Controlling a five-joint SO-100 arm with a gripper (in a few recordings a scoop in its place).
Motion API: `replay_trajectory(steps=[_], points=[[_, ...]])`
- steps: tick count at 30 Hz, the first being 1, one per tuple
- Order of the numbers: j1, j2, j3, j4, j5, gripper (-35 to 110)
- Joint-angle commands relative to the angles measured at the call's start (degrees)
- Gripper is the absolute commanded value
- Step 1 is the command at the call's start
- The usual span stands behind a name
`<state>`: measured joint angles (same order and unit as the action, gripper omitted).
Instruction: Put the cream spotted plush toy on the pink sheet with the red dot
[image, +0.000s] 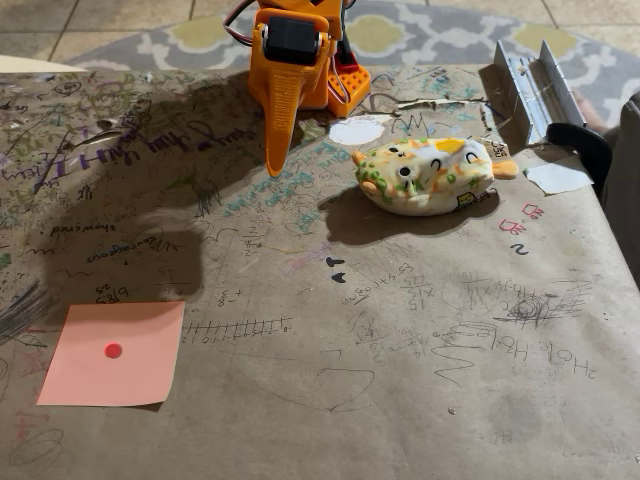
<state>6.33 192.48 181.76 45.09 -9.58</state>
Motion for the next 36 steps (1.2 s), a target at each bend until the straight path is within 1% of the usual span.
replay_trajectory(steps=[1, 7, 18, 24, 29, 30, 31, 33, 35, 36], points=[[-0.88, 1.14, -0.18, -0.53, -0.18, 0], [-4.48, 1.05, -0.79, 1.32, -1.32, 0], [-2.72, 1.23, -0.79, 1.14, -0.18, 0], [-3.16, 1.23, -0.79, 1.14, -0.18, 0], [-4.92, 0.88, -0.79, 1.14, -2.02, 0], [-6.86, 0.62, -0.79, 1.41, -4.22, 0], [-9.93, -0.53, -1.32, 3.52, -9.84, 0], [-16.00, -9.32, -6.59, 11.78, -23.03, 0], [-19.69, -18.72, -13.89, 16.26, -29.97, 6], [-21.62, -23.20, -18.63, 18.90, -31.64, 8]])
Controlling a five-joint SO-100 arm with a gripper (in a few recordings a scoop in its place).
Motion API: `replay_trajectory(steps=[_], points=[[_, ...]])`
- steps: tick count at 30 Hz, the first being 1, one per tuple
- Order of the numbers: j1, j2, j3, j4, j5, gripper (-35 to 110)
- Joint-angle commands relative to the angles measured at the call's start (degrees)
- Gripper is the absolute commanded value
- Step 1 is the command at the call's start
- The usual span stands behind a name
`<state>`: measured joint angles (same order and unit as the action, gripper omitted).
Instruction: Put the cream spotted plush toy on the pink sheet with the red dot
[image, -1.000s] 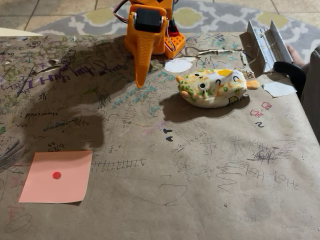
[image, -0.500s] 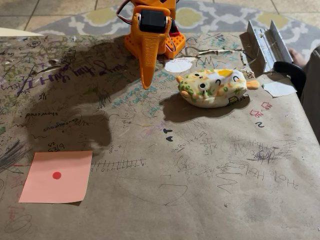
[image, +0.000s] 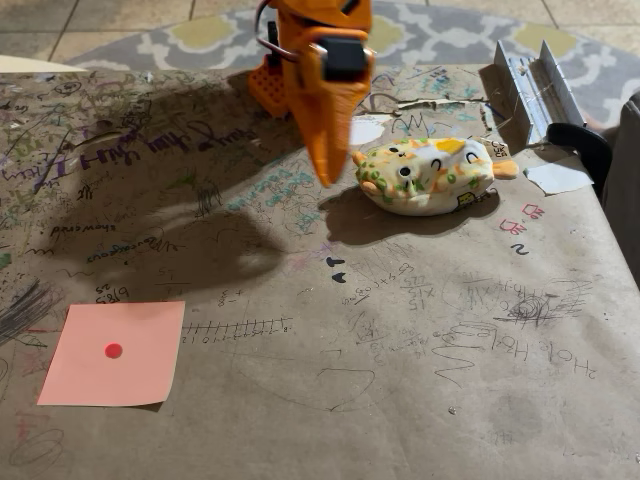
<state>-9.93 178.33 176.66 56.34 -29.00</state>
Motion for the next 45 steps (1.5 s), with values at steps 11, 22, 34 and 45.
replay_trajectory(steps=[11, 22, 34, 45], points=[[-17.14, -24.79, -39.73, 35.77, -28.65, 36], [-14.06, -43.77, -22.41, 9.05, -27.25, 36], [-16.96, -43.77, -15.21, -5.98, -26.98, 11], [-9.58, -19.42, -16.96, 0.26, -16.61, 0]])
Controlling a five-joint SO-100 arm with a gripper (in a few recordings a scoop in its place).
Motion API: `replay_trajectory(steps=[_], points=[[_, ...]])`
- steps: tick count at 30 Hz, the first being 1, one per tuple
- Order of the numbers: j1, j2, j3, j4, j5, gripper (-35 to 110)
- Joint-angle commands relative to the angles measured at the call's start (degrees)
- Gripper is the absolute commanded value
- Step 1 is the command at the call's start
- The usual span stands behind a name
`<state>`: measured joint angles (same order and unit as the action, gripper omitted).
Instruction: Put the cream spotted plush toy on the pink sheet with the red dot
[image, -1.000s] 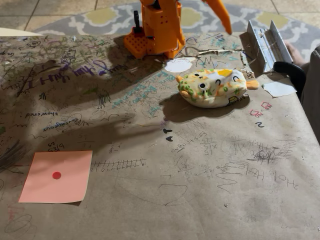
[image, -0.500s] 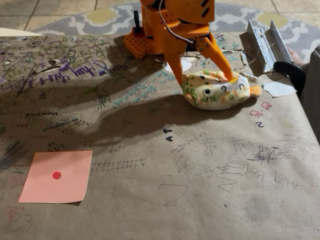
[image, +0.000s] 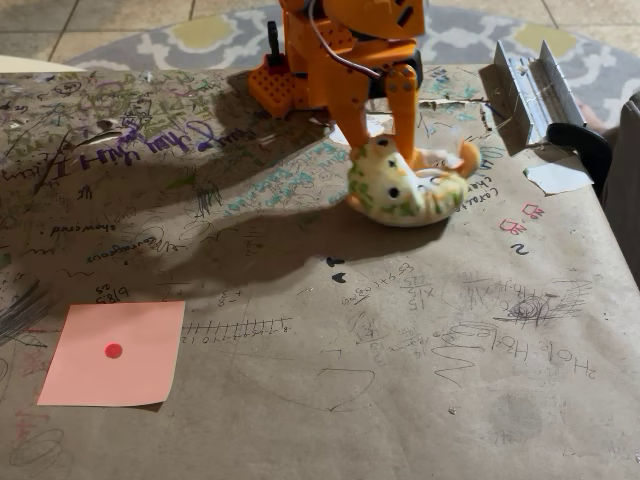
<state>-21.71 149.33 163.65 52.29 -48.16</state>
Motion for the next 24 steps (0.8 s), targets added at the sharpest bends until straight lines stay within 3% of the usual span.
replay_trajectory(steps=[1, 9, 15, 24], points=[[3.69, 13.10, -6.15, 6.77, 3.08, 0], [21.97, 26.10, -35.07, 13.97, -0.44, 0], [27.42, 40.87, -34.28, 7.91, -4.92, 0], [32.08, 17.40, -52.29, 5.80, 0.44, 0]])
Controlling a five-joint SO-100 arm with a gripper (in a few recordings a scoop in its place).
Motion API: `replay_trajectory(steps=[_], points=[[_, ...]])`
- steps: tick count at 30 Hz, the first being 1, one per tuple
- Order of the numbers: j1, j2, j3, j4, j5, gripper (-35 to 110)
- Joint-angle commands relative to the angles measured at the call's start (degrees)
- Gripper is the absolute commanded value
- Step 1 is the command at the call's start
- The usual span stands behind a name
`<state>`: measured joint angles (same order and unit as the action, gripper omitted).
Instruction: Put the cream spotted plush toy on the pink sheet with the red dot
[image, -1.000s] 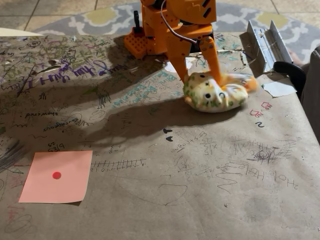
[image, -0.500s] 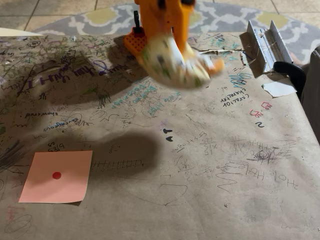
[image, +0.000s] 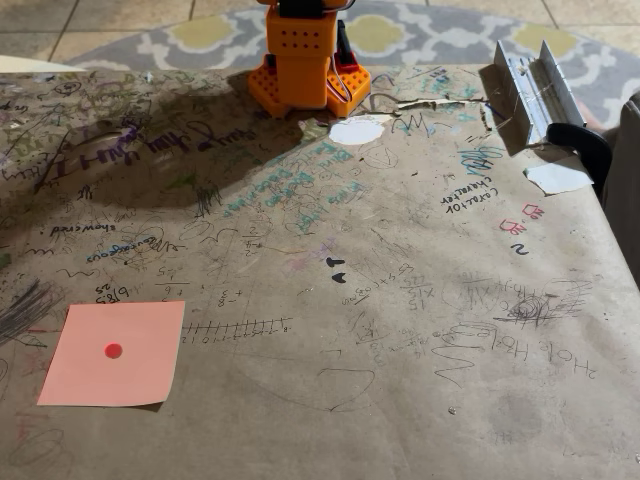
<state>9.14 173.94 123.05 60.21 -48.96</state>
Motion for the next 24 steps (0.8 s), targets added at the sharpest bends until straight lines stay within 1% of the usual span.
replay_trajectory(steps=[1, 3, 4, 6, 7, 9, 12, 16, 20, 24], points=[[1.85, -12.66, -16.79, -0.18, 1.76, 1], [3.43, -22.50, -24.35, 3.16, 1.14, 5], [5.54, -25.66, -25.31, 4.75, -0.53, 7], [9.84, -29.18, -22.59, 6.77, -5.54, 9], [11.87, -30.59, -19.78, 5.62, -7.12, 10], [15.29, -31.82, -11.78, -2.29, -8.88, 12], [20.65, -30.23, 2.64, -17.58, -12.74, 15], [23.47, -29.79, 16.08, -33.05, -14.24, 19], [23.20, -25.66, 26.72, -40.17, -13.80, 20], [20.13, -8.44, 42.28, -41.31, -12.48, 19]])
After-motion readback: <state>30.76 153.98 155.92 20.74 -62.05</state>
